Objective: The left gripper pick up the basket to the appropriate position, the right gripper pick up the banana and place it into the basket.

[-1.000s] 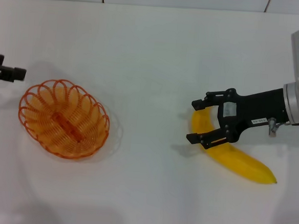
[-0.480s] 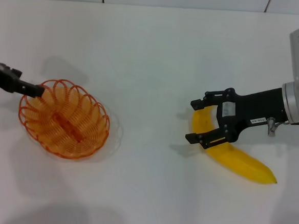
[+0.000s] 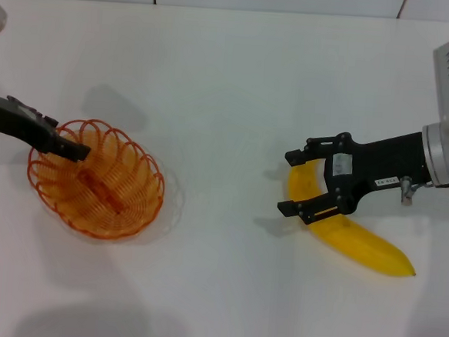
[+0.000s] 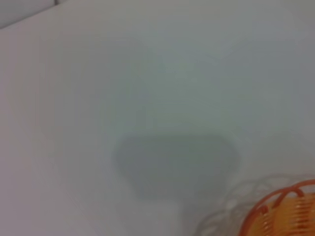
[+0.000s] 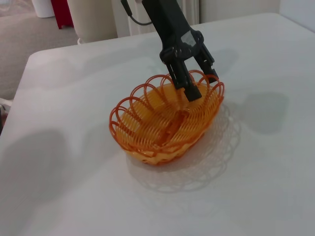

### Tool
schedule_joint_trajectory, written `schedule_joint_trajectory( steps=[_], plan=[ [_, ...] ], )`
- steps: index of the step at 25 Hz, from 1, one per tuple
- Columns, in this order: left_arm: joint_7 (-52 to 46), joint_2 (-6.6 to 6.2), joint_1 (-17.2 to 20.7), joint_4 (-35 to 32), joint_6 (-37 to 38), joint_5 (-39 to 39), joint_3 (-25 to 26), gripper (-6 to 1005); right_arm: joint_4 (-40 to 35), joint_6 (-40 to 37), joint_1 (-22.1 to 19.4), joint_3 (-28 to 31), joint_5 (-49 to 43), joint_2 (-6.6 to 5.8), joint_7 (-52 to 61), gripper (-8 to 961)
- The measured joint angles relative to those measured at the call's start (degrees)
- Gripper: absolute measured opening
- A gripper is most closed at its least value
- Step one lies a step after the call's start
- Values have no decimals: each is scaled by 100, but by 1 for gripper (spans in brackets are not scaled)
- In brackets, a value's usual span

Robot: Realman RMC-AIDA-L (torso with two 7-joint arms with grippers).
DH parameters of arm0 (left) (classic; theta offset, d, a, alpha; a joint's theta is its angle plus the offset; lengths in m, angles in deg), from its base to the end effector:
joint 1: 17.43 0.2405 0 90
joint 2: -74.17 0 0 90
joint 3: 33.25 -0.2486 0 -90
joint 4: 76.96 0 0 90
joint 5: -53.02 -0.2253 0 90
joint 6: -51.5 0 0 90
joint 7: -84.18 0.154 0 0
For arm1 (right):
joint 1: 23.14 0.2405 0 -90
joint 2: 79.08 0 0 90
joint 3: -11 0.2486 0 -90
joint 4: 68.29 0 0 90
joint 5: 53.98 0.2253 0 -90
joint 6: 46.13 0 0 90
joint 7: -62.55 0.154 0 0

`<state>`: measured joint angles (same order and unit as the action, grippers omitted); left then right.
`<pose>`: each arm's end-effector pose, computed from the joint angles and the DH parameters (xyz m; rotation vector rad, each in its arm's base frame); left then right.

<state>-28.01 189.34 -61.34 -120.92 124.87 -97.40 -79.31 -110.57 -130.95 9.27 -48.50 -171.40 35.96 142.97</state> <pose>-0.2683 0.4231 0.0264 -2.5614 -0.8586 0.2451 0.2524 0.3530 -0.0160 -2.9751 0.3420 0.2484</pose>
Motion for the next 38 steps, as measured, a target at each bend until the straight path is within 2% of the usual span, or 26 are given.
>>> schedule_joint_trajectory(
  steps=[7, 13, 24, 26, 33, 38],
  plan=[
    [-24, 23, 6, -11, -26, -64, -11, 877, 2, 0, 2, 24, 0, 0, 0, 907],
    [45, -16, 15, -35, -66, -32, -15, 757, -4, 0, 3, 35, 0, 0, 0, 907],
    [95, 3, 7, -35, -71, -54, -32, 313, -21, 0, 3, 35, 0, 0, 0, 906],
    [95, -4, 7, -35, -31, -41, -33, 121, -18, 0, 3, 36, 0, 0, 3, 906],
    [91, -70, 72, -566, 687, 523, 41, 92, -15, 0, -7, 36, 0, 0, 7, 906],
    [-5, -155, 69, -637, 1082, 1036, 60, 73, -13, -27, 1, 12, 0, 0, 15, 906]
  ],
)
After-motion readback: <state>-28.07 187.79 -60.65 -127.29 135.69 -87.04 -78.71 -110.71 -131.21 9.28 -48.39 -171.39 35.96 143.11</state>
